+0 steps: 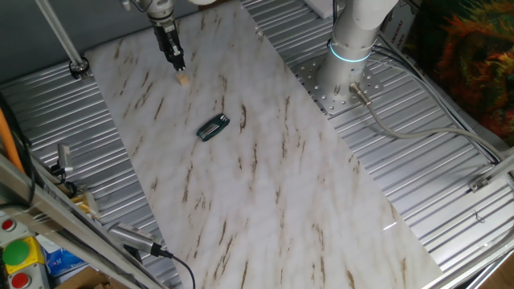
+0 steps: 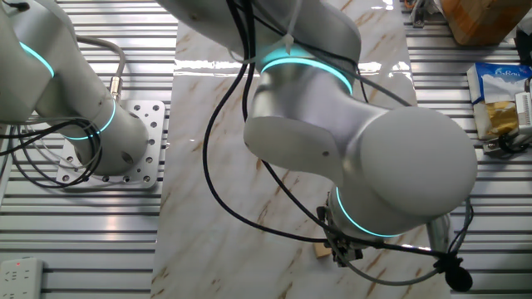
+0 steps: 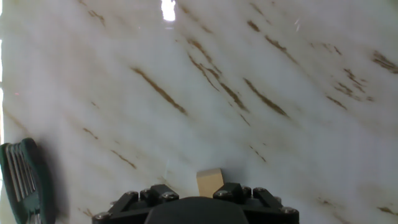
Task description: Pick up the small block on the left and move it to the right
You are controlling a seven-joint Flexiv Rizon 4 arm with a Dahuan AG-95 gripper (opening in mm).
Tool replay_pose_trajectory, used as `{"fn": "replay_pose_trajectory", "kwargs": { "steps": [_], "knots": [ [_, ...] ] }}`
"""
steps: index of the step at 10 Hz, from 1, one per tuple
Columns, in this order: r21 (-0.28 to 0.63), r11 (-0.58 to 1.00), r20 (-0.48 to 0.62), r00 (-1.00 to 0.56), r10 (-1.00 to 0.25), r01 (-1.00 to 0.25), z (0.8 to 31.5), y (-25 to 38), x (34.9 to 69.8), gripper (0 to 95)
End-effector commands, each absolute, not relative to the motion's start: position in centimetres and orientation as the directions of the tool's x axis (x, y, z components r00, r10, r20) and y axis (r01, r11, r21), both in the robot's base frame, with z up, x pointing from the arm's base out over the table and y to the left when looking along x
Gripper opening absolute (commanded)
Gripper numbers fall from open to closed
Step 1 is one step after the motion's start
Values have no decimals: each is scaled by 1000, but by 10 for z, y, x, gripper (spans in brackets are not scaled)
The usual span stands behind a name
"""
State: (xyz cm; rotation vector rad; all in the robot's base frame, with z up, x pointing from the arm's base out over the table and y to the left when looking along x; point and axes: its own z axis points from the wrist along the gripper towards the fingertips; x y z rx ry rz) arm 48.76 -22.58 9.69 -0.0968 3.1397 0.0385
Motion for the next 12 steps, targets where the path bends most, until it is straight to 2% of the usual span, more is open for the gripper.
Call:
{"fn": "replay_pose_trajectory", "kwargs": {
  "steps": [1, 4, 8, 12],
  "knots": [
    [34, 996, -9, -997, -77, -77, 97, -226, 488, 570],
    [58, 996, 38, -997, -69, -66, 97, -226, 488, 570],
    [47, 997, 84, -995, -57, -53, 97, -226, 488, 570],
    [47, 997, 84, -995, -61, -58, 97, -226, 488, 570]
  ]
}}
